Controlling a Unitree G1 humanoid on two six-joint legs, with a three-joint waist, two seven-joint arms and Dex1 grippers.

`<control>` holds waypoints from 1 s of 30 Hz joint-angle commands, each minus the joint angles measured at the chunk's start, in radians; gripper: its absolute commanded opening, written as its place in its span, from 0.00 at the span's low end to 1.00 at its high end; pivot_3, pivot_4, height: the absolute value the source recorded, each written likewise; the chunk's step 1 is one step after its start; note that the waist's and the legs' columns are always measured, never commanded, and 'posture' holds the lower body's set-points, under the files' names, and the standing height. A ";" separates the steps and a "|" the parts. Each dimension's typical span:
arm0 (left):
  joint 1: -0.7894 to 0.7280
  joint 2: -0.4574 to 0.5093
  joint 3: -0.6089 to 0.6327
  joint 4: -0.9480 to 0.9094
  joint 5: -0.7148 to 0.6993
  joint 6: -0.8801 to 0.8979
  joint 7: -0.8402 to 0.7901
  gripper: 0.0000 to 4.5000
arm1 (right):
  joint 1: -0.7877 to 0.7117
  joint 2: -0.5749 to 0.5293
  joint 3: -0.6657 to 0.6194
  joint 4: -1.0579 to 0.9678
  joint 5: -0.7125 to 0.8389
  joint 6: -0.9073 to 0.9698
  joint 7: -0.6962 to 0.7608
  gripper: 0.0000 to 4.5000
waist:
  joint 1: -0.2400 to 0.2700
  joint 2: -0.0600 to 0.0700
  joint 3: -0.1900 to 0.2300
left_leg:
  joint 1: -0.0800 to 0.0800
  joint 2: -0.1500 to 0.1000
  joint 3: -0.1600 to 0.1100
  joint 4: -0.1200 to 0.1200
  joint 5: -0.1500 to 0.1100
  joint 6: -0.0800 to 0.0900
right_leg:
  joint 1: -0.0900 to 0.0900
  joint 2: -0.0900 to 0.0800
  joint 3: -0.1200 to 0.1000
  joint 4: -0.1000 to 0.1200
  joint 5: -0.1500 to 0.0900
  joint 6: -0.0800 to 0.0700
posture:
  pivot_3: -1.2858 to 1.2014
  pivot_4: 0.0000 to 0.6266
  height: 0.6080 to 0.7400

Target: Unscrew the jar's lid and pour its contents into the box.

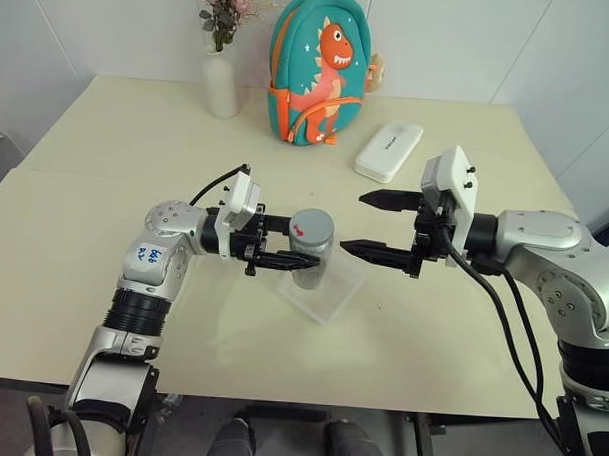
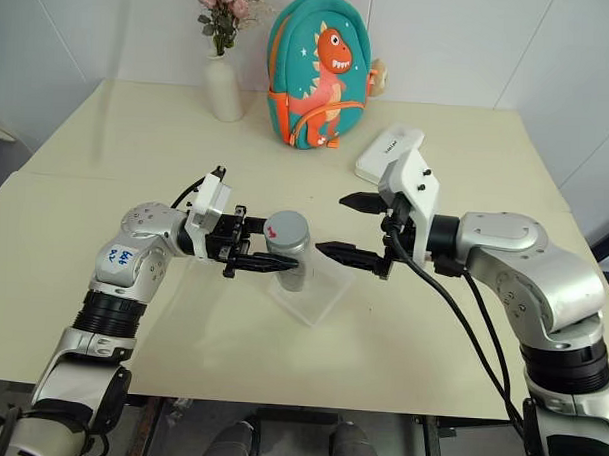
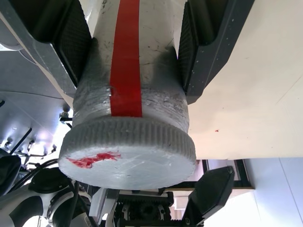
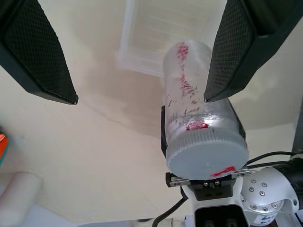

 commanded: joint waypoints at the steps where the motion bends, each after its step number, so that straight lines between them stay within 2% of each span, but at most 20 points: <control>1: -0.011 0.006 0.006 -0.008 -0.006 -0.021 -0.011 0.46 | -0.008 -0.015 -0.055 -0.059 0.065 0.022 0.010 0.99 | 0.000 0.000 0.000 | 0.000 0.000 0.000 0.000 0.000 0.000 | 0.000 0.000 0.000 0.000 0.000 0.000 | 0.52 0.24 1.00; 7: -0.021 0.005 0.001 0.008 -0.001 -0.033 -0.017 0.46 | -0.026 -0.008 -0.075 -0.076 0.105 0.040 -0.011 0.99 | 0.000 0.000 0.000 | 0.000 0.000 0.000 0.000 0.000 0.000 | 0.000 0.000 0.000 0.000 0.000 0.000 | 0.52 0.24 1.00; 12: -0.040 -0.002 -0.009 0.047 0.012 -0.063 -0.042 0.46 | -0.091 0.078 -0.062 -0.065 0.148 0.062 -0.097 0.99 | -0.002 0.000 0.000 | 0.000 0.000 0.000 0.000 0.000 0.000 | 0.000 0.000 0.000 0.001 0.000 0.000 | 0.52 0.24 1.00; 30: -0.097 -0.032 -0.033 0.109 0.017 -0.109 -0.068 0.46 | -0.127 0.250 0.081 -0.018 0.053 0.037 -0.189 0.99 | -0.001 0.000 0.000 | 0.000 0.000 0.000 0.000 0.000 0.000 | 0.000 0.000 0.000 0.000 0.000 0.000 | 0.52 0.24 1.00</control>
